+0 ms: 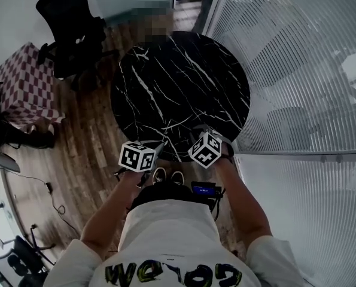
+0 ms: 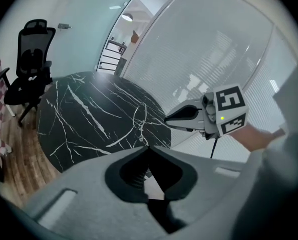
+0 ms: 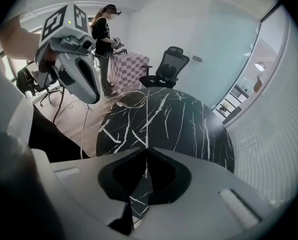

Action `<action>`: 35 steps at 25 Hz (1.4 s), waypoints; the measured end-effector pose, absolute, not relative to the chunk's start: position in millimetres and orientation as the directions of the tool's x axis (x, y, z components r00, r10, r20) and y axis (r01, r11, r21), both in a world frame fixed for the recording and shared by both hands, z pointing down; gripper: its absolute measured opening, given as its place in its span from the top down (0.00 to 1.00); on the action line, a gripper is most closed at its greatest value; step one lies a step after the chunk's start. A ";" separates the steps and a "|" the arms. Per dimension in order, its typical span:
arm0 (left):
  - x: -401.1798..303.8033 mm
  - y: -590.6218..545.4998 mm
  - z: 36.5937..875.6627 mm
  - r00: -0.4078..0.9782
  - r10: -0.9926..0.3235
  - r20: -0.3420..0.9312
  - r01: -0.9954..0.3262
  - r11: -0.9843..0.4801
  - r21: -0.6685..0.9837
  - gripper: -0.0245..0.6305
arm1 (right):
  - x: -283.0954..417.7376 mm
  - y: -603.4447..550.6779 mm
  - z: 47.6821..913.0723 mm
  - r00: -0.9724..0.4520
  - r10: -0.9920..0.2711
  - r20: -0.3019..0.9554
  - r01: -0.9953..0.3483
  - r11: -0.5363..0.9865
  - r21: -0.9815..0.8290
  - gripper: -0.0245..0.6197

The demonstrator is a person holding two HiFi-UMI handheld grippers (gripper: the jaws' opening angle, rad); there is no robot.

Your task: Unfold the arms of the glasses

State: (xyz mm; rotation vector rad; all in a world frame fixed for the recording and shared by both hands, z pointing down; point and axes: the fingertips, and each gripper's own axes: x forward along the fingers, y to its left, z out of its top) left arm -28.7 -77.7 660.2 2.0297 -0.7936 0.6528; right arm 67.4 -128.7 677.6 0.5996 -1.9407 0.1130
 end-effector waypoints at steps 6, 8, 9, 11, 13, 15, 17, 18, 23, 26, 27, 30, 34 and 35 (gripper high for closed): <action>-19.6 -89.3 710.1 0.639 -0.241 0.730 -0.744 -0.435 0.508 0.95 | 76.0 -137.9 731.7 -0.304 -0.301 0.904 -0.459 0.878 0.138 0.95; -17.3 -90.5 726.8 0.628 -0.225 0.745 -0.750 -0.432 0.501 0.95 | 78.3 -139.2 748.1 -0.300 -0.288 0.909 -0.462 0.878 0.126 0.95; -16.3 -90.2 735.3 0.623 -0.217 0.751 -0.752 -0.430 0.499 0.95 | 79.4 -138.9 756.4 -0.297 -0.282 0.912 -0.462 0.879 0.121 0.95; -15.2 -89.6 750.8 0.614 -0.203 0.763 -0.756 -0.427 0.495 0.95 | 80.4 -137.7 772.1 -0.290 -0.268 0.919 -0.460 0.881 0.112 0.95; -15.8 -90.5 762.9 0.605 -0.194 0.772 -0.760 -0.428 0.489 0.95 | 80.4 -138.2 784.5 -0.281 -0.260 0.924 -0.458 0.882 0.108 0.95; -16.6 -92.9 772.1 0.596 -0.191 0.780 -0.765 -0.431 0.479 0.95 | 80.2 -140.3 793.5 -0.273 -0.258 0.927 -0.459 0.882 0.110 0.95; -16.7 -94.9 779.8 0.587 -0.191 0.787 -0.769 -0.435 0.469 0.95 | 80.3 -142.1 800.9 -0.268 -0.258 0.928 -0.459 0.881 0.112 0.95; -16.5 -95.6 783.6 0.583 -0.190 0.790 -0.771 -0.436 0.464 0.95 | 80.4 -142.7 804.5 -0.265 -0.257 0.929 -0.459 0.881 0.112 0.95; -15.1 -98.6 798.0 0.570 -0.185 0.801 -0.778 -0.437 0.452 0.95 | 82.8 -145.3 817.0 -0.250 -0.251 0.935 -0.455 0.883 0.115 0.95; -14.3 -102.2 802.2 0.564 -0.184 0.805 -0.780 -0.439 0.446 0.95 | 83.7 -148.5 821.2 -0.242 -0.249 0.938 -0.452 0.884 0.118 0.95; -14.0 -103.3 803.8 0.562 -0.184 0.807 -0.781 -0.441 0.443 0.95 | 83.9 -149.6 823.0 -0.239 -0.248 0.939 -0.450 0.885 0.119 0.95; -13.4 -103.6 807.3 0.557 -0.183 0.810 -0.783 -0.442 0.438 0.94 | 83.2 -151.1 826.6 -0.235 -0.248 0.940 -0.447 0.886 0.122 0.95; -12.3 -102.7 809.8 0.550 -0.182 0.815 -0.784 -0.447 0.430 0.94 | 82.1 -153.5 827.9 -0.234 -0.256 0.938 -0.445 0.886 0.131 0.95; -12.3 -102.8 810.5 0.548 -0.182 0.817 -0.785 -0.449 0.426 0.93 | 82.0 -154.1 828.5 -0.233 -0.258 0.938 -0.446 0.885 0.132 0.95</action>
